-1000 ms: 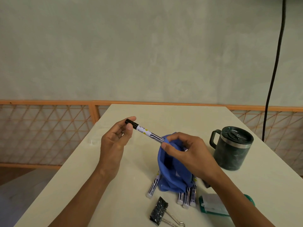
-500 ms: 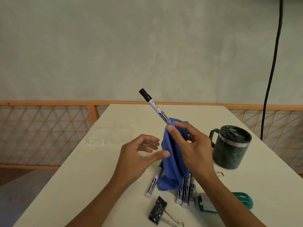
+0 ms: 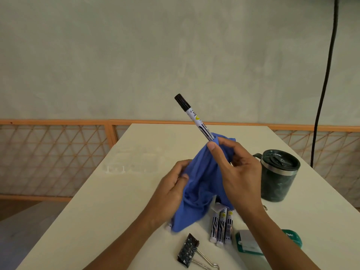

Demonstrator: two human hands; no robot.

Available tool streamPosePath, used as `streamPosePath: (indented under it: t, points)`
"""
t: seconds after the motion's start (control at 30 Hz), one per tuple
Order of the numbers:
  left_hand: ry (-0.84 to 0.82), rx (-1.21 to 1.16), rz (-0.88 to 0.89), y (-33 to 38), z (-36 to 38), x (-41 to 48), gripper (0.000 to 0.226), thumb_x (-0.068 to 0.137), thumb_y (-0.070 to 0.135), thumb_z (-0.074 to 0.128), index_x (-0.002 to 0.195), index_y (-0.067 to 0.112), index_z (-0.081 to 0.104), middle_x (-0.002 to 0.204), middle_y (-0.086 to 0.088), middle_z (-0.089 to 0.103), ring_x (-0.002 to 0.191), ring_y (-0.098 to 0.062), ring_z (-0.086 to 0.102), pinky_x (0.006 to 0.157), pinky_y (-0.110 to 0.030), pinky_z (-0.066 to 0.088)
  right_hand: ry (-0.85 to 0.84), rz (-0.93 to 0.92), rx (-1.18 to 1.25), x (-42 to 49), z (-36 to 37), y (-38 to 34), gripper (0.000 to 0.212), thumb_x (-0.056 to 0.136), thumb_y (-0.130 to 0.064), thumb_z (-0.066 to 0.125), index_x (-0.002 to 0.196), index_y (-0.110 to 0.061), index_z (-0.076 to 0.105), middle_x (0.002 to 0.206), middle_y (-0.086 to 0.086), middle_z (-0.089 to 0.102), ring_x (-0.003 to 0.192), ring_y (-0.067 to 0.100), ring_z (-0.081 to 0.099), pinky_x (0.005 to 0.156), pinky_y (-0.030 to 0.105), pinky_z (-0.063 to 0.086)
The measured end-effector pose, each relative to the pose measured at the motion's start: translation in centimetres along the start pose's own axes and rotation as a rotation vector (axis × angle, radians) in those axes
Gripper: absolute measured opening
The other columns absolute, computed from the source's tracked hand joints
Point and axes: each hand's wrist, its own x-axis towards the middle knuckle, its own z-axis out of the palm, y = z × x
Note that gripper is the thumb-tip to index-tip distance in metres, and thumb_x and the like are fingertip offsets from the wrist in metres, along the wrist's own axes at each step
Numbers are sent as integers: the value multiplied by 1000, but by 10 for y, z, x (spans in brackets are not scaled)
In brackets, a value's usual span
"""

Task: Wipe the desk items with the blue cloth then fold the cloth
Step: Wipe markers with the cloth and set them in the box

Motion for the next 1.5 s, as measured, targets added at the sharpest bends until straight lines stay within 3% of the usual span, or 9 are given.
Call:
streamPosePath:
  t: [0.17, 0.27, 0.33, 0.47, 0.8, 0.93, 1.03, 1.17, 1.5]
  points:
    - [-31, 160, 48, 2, 10, 2, 29, 114, 47, 46, 92, 30, 55, 77, 14, 43, 71, -8, 42, 72, -28, 39, 30, -32, 8, 7, -7, -1, 20, 98, -31, 76, 117, -26, 79, 103, -11, 79, 90, 6, 71, 81, 17, 53]
    - [-19, 205, 71, -6, 9, 7, 25, 116, 39, 42, 130, 33, 63, 72, 7, 55, 63, -10, 48, 64, -30, 42, 38, -31, 15, 7, -9, 0, 18, 97, -27, 78, 114, -25, 80, 102, -13, 79, 92, 5, 73, 81, 16, 52]
    - [-13, 188, 97, -4, 8, 8, 39, 118, 31, 40, 155, 40, 48, 109, 21, 74, 90, -4, 71, 81, -27, 55, 51, -29, 26, 9, -9, 0, 18, 96, -26, 79, 113, -24, 80, 100, -15, 79, 92, 4, 73, 80, 14, 52]
    - [-14, 141, 139, -3, 5, 8, 47, 117, 15, 40, 161, 29, 46, 153, 20, 59, 142, -1, 55, 116, -23, 46, 54, -26, -18, 9, -9, 7, 18, 95, -30, 80, 112, -28, 80, 68, -21, 63, 56, 5, 49, 58, 14, 40]
    - [257, -186, -46, -1, -8, 11, 26, 89, -4, 80, 109, 11, 85, 101, -4, 84, 99, -20, 81, 96, -35, 63, 64, -22, -67, 7, -10, 13, 16, 93, -40, 81, 109, -35, 80, 57, -3, 37, 54, 16, 29, 50, 31, 28]
    - [371, -55, -56, 5, -13, 11, 25, 68, 21, 101, 77, 14, 79, 75, 2, 78, 74, -11, 75, 74, -23, 59, 60, -42, -76, 9, -13, 14, 18, 94, -35, 80, 111, -30, 81, 59, -17, 53, 52, 9, 34, 51, 21, 34]
    - [396, 54, -48, 10, -15, 11, 41, 61, 47, 100, 89, 27, 77, 91, 10, 78, 89, -8, 73, 73, -22, 58, 26, -69, -141, 4, -11, 15, 21, 94, -35, 80, 113, -29, 81, 63, -19, 60, 51, 7, 44, 54, 13, 34]
    - [309, -135, 39, 20, -14, 12, 29, 92, 46, 75, 115, 29, 79, 110, 5, 80, 106, -17, 73, 89, -38, 62, -81, -167, -309, -9, 2, 17, 23, 91, -35, 82, 114, -30, 81, 87, -22, 73, 72, 5, 64, 64, 10, 43]
    - [423, -341, -85, 24, -14, 14, 22, 97, 36, 72, 109, 20, 83, 106, 2, 82, 102, -17, 75, 86, -32, 60, -155, -331, -414, -18, 11, 21, 16, 83, -19, 91, 97, -22, 85, 85, -26, 67, 79, -16, 63, 73, 0, 43]
